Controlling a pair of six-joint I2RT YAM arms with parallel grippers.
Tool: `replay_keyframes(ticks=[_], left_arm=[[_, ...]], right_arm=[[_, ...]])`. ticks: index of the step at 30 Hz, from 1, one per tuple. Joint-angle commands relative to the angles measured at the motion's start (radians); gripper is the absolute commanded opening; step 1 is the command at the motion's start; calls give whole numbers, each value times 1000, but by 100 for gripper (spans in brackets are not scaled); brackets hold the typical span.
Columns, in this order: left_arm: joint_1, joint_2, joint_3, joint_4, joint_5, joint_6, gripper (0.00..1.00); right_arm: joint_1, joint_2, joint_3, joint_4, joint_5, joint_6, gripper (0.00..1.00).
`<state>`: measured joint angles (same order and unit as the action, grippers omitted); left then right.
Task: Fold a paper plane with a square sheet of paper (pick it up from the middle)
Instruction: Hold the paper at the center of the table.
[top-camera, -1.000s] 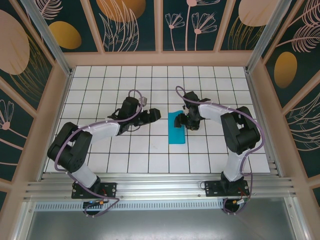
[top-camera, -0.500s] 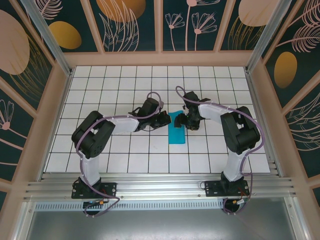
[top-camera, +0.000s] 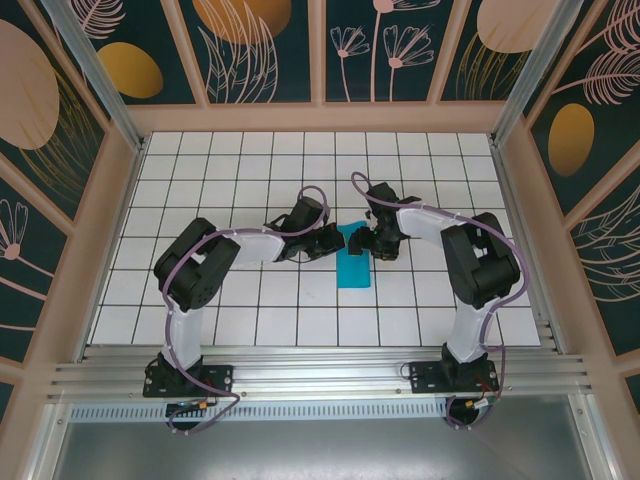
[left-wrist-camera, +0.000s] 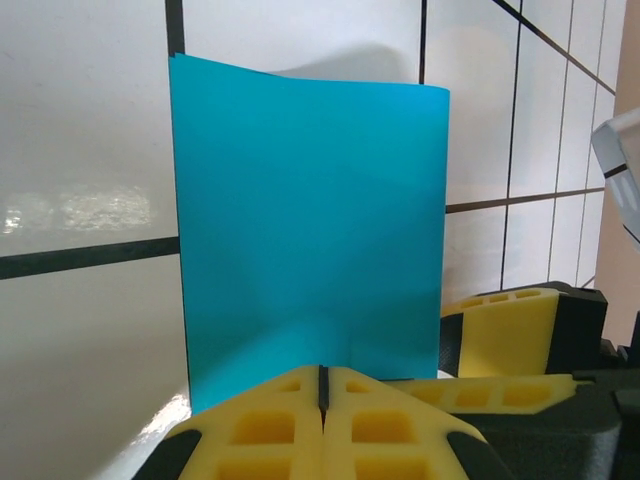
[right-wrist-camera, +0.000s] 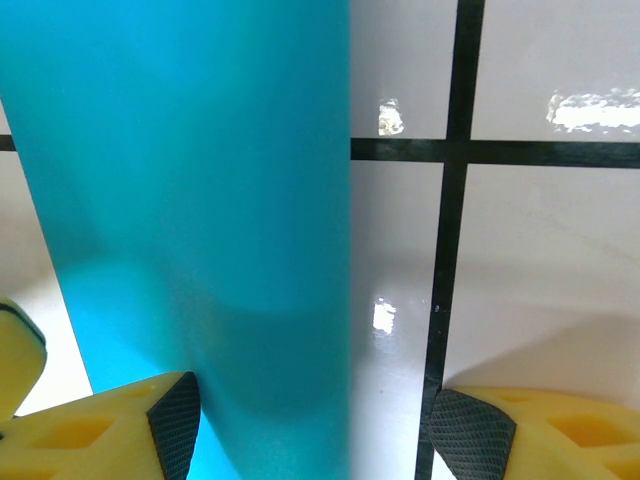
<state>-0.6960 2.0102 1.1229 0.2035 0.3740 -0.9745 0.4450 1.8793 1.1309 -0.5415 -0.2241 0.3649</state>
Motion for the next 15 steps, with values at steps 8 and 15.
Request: replay_keyframes(ticks=[8, 15], left_arm=[[-10, 63, 35, -56, -20, -1, 0], [-13, 85, 31, -83, -42, 5, 0]], right_arm=[[-16, 205, -101, 92, 143, -29, 72], [-15, 201, -98, 91, 141, -23, 72]])
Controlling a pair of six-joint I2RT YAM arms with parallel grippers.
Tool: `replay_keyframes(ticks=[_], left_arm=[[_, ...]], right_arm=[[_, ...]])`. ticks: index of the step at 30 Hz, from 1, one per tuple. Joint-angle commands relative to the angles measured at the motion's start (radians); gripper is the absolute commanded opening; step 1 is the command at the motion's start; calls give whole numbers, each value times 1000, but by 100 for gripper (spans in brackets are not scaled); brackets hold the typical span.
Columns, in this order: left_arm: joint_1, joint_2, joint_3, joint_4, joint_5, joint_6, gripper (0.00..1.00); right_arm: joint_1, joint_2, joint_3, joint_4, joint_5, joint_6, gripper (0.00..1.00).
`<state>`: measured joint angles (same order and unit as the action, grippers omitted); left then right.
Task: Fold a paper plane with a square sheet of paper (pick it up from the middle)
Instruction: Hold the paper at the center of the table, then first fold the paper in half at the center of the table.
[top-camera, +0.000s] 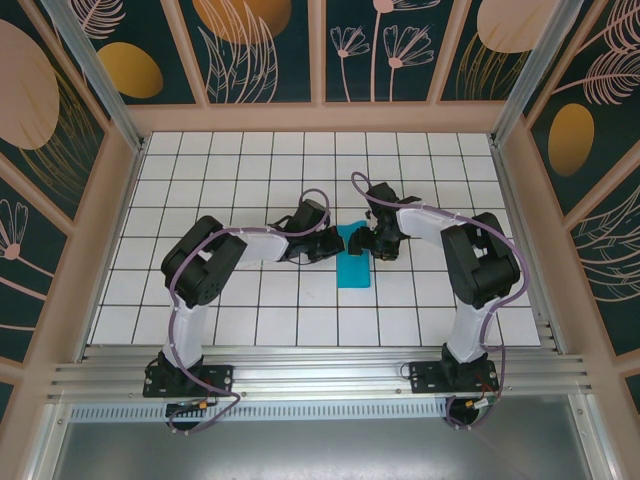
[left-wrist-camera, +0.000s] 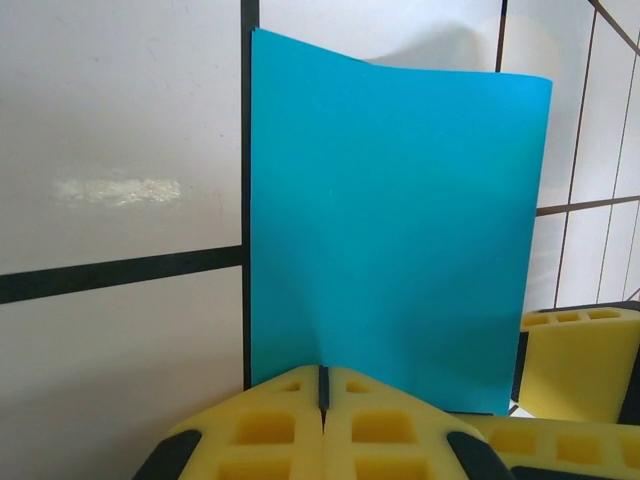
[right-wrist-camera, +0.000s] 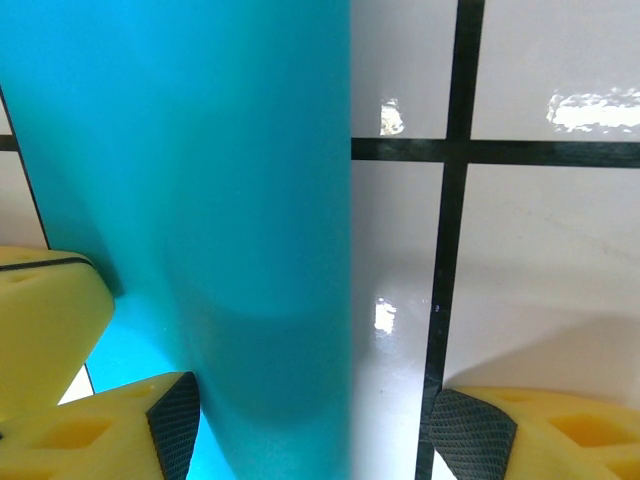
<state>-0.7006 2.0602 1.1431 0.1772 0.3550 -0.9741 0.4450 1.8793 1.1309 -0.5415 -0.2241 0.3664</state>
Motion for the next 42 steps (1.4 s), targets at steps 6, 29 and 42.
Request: replay_keyframes(ticks=[6, 29, 42], left_arm=[[-11, 30, -8, -76, -50, 16, 0], [-10, 15, -19, -93, -62, 38, 0], [-11, 17, -16, -95, -59, 39, 0]], right_arm=[[-24, 128, -62, 89, 127, -2, 75], [-131, -220, -268, 419, -390, 101, 7], [-166, -150, -323, 461, -455, 77, 9]])
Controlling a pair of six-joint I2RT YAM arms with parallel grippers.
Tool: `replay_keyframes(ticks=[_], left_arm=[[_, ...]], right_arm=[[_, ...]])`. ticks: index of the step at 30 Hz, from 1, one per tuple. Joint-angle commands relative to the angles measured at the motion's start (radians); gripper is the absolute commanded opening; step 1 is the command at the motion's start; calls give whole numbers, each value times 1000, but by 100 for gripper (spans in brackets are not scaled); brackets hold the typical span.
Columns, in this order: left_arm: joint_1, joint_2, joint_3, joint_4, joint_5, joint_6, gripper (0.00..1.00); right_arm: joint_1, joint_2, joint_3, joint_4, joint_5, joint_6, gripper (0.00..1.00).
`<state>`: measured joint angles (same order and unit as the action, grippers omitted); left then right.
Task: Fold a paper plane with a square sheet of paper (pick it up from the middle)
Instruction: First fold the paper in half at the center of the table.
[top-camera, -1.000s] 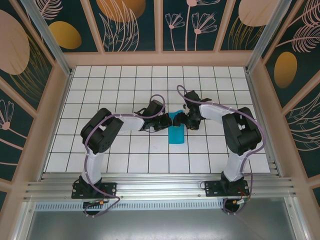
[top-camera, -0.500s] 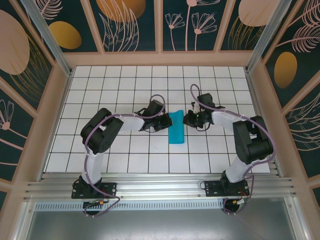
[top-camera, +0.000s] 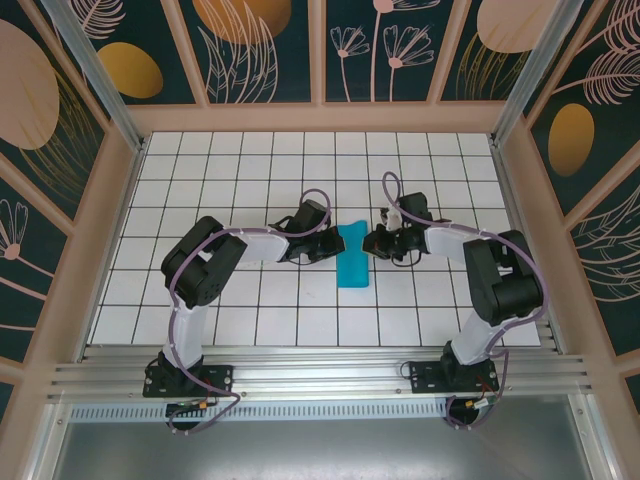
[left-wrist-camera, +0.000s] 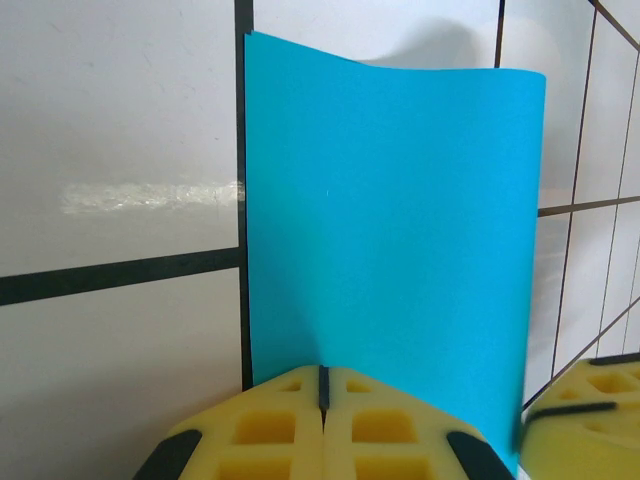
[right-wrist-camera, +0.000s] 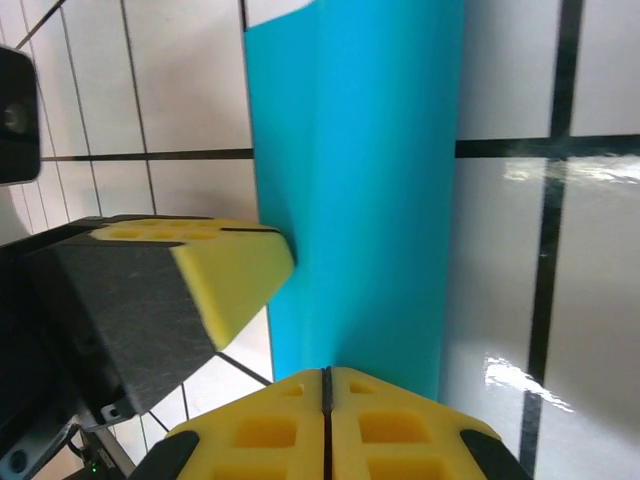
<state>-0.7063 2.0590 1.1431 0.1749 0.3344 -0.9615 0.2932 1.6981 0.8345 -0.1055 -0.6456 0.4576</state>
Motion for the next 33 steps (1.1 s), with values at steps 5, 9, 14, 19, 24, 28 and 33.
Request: replay_keyframes(ticks=[5, 9, 14, 19, 24, 28, 33], left_arm=[[-5, 17, -19, -93, -39, 27, 0], [-5, 20, -17, -94, -37, 30, 0], [-5, 24, -19, -94, -37, 30, 0], [-5, 23, -22, -95, -35, 35, 0], [-4, 19, -26, -97, -37, 39, 0], [-5, 16, -32, -100, -40, 44, 0], [-5, 16, -33, -100, -38, 47, 0]], right_arm=[[-38, 45, -60, 35, -25, -29, 10], [-52, 62, -86, 37, -24, -41, 10], [-58, 87, -115, 34, -8, -55, 11], [-63, 37, -95, 7, -28, -62, 12], [-60, -55, -105, 49, -138, -23, 13], [-54, -56, -142, 82, -167, -4, 13], [-51, 2, -169, 71, -158, -21, 13]])
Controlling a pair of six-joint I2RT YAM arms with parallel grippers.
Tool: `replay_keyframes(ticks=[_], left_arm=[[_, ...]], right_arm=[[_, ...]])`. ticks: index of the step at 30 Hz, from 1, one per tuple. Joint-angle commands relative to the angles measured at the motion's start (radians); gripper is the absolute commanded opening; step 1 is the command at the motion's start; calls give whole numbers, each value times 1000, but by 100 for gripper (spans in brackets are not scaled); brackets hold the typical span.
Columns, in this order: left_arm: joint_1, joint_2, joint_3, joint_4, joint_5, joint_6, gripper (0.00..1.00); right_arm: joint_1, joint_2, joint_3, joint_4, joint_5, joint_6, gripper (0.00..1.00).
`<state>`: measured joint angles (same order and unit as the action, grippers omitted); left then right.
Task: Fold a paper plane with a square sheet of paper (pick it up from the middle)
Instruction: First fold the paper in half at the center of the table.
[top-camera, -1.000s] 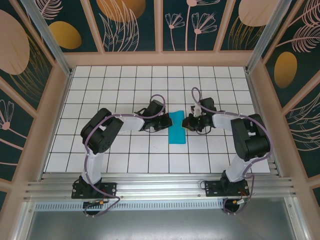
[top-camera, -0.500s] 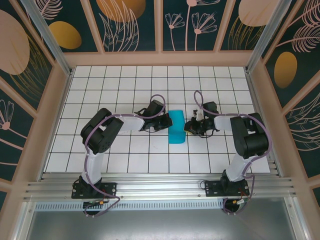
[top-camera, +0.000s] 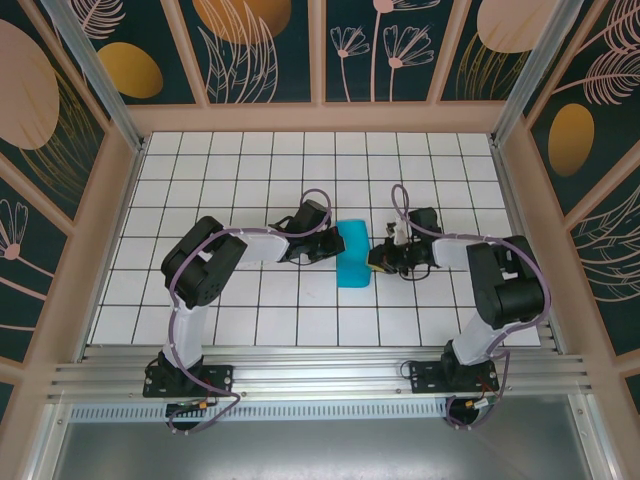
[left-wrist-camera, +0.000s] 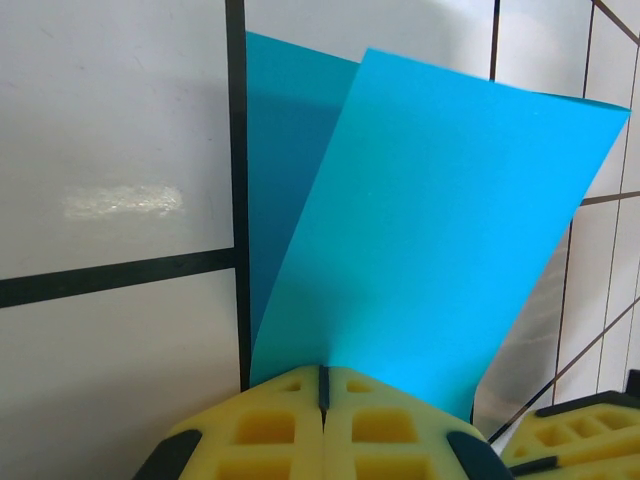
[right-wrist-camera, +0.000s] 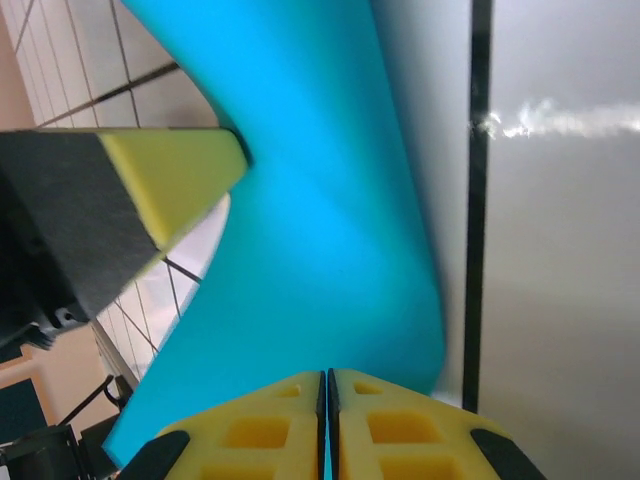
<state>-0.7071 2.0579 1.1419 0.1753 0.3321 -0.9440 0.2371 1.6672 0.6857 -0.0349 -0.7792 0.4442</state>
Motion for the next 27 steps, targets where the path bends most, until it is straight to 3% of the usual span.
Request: replay_keyframes(ticks=[1, 6, 17, 27], left_arm=[[-5, 19, -32, -99, -36, 29, 0], [-4, 18, -30, -100, -36, 31, 0], [-5, 20, -24, -109, -34, 39, 0], [-4, 25, -21, -108, -31, 39, 0]], right_arm=[[4, 42, -24, -2, -16, -12, 13], [2, 38, -17, -58, 56, -30, 13], [39, -70, -4, -57, -15, 1, 14], [51, 4, -78, -27, 40, 7, 14]])
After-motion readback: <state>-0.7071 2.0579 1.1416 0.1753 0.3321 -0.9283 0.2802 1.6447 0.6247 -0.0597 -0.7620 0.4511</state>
